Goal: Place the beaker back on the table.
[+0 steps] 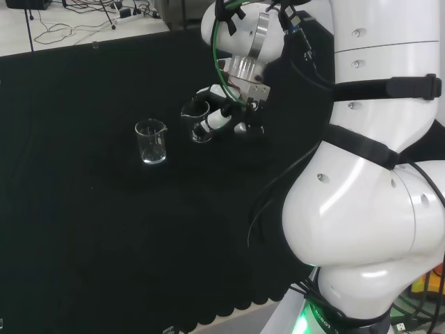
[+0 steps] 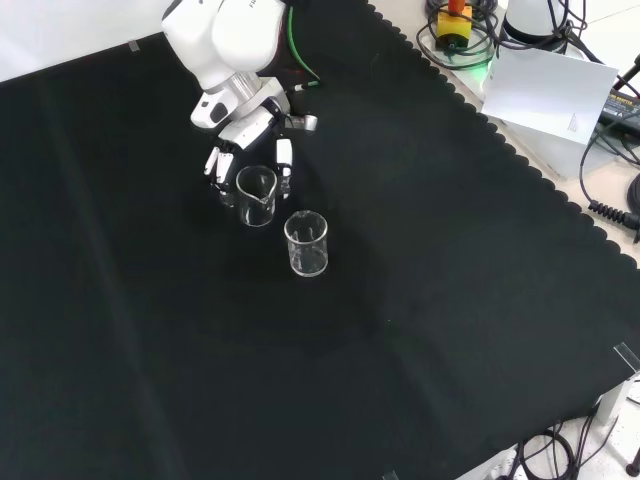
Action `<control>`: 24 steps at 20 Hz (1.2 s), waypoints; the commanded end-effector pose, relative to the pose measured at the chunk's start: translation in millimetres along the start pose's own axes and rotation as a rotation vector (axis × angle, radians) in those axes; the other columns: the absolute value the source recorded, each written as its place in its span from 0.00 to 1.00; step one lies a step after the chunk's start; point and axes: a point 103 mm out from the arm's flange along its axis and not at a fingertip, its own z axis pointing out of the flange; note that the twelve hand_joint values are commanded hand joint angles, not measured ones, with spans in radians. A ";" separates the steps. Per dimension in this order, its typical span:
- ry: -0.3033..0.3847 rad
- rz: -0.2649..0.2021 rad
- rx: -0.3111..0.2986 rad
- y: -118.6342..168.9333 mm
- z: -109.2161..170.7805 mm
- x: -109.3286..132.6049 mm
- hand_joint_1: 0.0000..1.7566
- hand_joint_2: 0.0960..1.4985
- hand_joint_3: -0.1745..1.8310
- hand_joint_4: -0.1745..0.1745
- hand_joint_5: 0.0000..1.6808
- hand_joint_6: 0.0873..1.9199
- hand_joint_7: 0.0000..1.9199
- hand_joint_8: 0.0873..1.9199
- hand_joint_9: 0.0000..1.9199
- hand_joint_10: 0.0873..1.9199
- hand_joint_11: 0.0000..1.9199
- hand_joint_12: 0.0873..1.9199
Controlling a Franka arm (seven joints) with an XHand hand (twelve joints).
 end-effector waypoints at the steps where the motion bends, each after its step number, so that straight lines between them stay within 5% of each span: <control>1: -0.014 0.044 0.076 -1.3 -0.2 -1.1 0.57 0.59 0.00 0.29 0.20 0.28 0.17 0.41 0.27 0.36 0.08 0.72; 12: -0.022 0.117 0.091 -4.0 -5.2 -1.3 0.52 0.57 0.00 0.25 0.19 0.07 0.03 0.38 0.13 0.40 0.00 0.74; 24: -0.036 0.123 0.041 -22.3 -32.0 15.7 0.50 0.56 0.00 0.23 0.15 0.00 0.00 0.30 0.06 0.41 0.00 0.70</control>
